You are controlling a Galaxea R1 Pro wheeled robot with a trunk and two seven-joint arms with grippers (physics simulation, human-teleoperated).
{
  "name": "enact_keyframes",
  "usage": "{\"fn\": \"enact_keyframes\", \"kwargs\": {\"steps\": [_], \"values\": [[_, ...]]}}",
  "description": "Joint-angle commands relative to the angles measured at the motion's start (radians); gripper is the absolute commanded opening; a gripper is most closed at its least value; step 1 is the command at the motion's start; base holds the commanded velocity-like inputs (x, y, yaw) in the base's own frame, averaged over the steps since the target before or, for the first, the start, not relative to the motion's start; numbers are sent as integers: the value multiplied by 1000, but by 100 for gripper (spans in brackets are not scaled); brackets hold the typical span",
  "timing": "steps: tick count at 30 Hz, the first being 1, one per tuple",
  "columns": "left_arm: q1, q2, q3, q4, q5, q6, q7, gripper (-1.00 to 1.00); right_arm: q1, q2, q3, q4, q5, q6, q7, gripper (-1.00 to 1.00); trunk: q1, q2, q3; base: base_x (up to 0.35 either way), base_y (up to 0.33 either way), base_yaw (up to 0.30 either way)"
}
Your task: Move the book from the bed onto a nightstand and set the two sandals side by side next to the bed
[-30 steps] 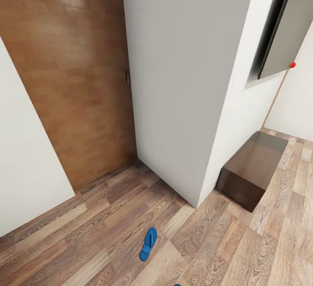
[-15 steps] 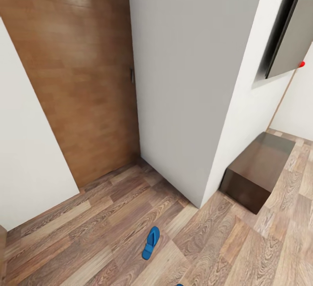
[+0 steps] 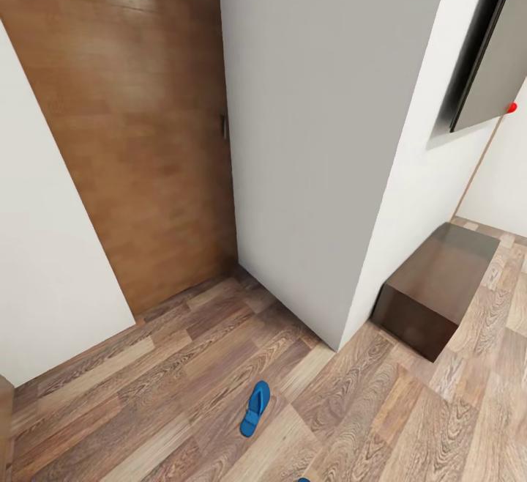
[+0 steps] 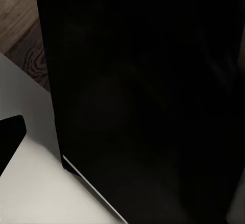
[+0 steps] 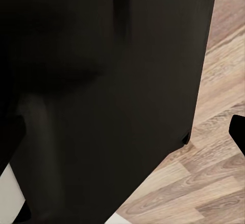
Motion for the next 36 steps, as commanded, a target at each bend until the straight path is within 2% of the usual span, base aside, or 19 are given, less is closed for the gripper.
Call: {"fn": "enact_keyframes", "kwargs": {"steps": [1, 36], "values": [[0, 0, -1, 1, -1, -3, -3, 100, 0, 0, 0, 0, 1, -3, 0, 100, 0, 0, -1, 0, 0, 4], [-1, -1, -1, 1, -1, -3, -3, 100, 0, 0, 0, 0, 1, -3, 0, 100, 0, 0, -1, 17, 16, 1]]}}
